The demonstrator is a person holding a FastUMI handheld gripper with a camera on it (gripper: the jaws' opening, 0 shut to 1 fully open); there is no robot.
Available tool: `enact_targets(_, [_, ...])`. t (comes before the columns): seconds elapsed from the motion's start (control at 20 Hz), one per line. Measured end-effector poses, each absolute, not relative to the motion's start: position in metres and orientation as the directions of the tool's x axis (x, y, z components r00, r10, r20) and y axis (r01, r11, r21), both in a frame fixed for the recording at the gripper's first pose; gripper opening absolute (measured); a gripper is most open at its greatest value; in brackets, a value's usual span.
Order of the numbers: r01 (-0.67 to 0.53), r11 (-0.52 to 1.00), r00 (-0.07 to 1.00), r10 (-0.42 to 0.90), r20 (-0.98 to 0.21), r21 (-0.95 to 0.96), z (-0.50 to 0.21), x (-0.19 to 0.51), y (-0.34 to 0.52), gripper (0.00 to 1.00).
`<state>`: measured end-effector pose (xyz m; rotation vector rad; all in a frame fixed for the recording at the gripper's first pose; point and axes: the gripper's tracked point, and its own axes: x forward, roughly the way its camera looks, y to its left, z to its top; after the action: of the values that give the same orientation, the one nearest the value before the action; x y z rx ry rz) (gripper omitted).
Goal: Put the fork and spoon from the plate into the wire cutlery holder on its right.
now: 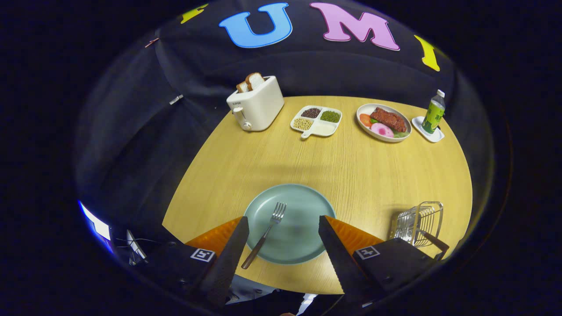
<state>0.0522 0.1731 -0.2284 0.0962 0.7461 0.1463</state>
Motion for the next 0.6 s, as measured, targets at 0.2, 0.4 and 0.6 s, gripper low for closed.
enact_targets(0.2, [-0.062, 0.987, 0.628, 0.153, -0.763, 0.147, -0.285, 0.052, 0.194, 1.00])
enact_targets(0.4, [-0.004, 0.991, 0.573, 0.114, -0.812, 0.137, -0.326, 0.058, 0.199, 0.99])
enact_targets(0.6, [0.048, 0.990, 0.515, 0.087, -0.853, 0.130, -0.355, 0.062, 0.200, 0.99])
